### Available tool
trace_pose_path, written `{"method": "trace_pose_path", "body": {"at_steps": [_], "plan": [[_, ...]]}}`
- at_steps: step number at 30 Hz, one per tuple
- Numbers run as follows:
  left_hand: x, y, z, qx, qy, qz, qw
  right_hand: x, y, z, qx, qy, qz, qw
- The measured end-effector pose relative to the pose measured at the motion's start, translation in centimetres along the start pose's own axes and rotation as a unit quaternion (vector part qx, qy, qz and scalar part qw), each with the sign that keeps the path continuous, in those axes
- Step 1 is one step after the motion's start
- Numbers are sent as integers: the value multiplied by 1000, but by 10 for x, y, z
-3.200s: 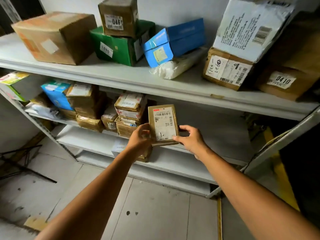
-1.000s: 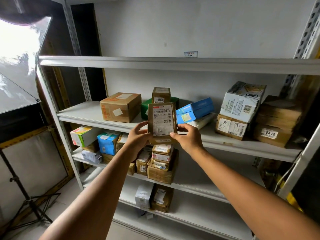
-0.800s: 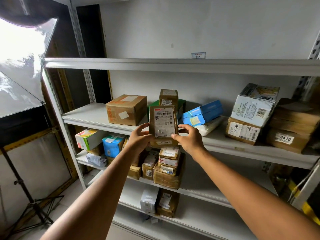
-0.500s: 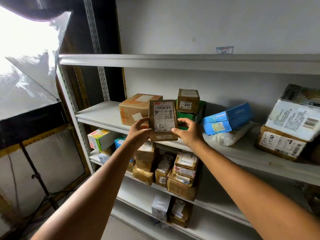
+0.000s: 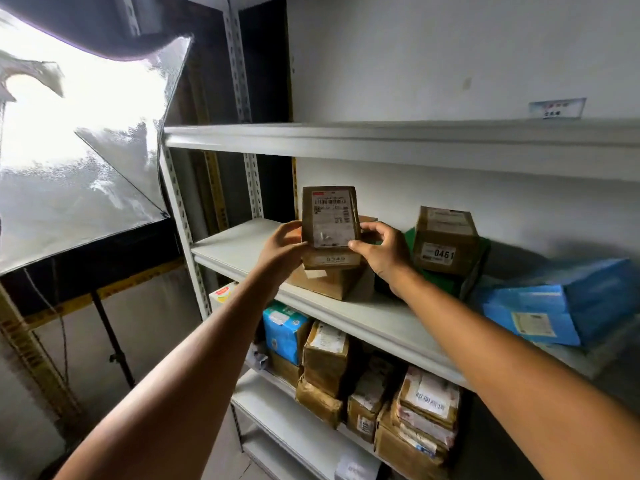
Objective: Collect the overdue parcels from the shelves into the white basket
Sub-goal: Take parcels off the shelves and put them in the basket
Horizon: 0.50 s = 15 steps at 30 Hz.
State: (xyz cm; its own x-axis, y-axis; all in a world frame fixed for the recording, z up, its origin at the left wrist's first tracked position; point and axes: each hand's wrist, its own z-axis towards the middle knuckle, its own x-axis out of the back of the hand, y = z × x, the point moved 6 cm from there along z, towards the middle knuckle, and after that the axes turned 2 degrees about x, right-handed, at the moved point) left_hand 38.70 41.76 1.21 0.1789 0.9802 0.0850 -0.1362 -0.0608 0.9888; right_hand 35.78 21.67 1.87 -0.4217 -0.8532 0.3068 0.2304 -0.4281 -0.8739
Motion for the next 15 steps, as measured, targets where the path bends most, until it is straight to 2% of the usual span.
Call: {"method": "trace_pose_path", "body": {"at_steps": [9,15], "plan": [[12,-6,85,-4,-36,-47,998,-21,6,61,-10,20,-3,1000],[12,-16,120,-7,-84,-37,996,-30,19,79,-37,36,-16,999]]}}
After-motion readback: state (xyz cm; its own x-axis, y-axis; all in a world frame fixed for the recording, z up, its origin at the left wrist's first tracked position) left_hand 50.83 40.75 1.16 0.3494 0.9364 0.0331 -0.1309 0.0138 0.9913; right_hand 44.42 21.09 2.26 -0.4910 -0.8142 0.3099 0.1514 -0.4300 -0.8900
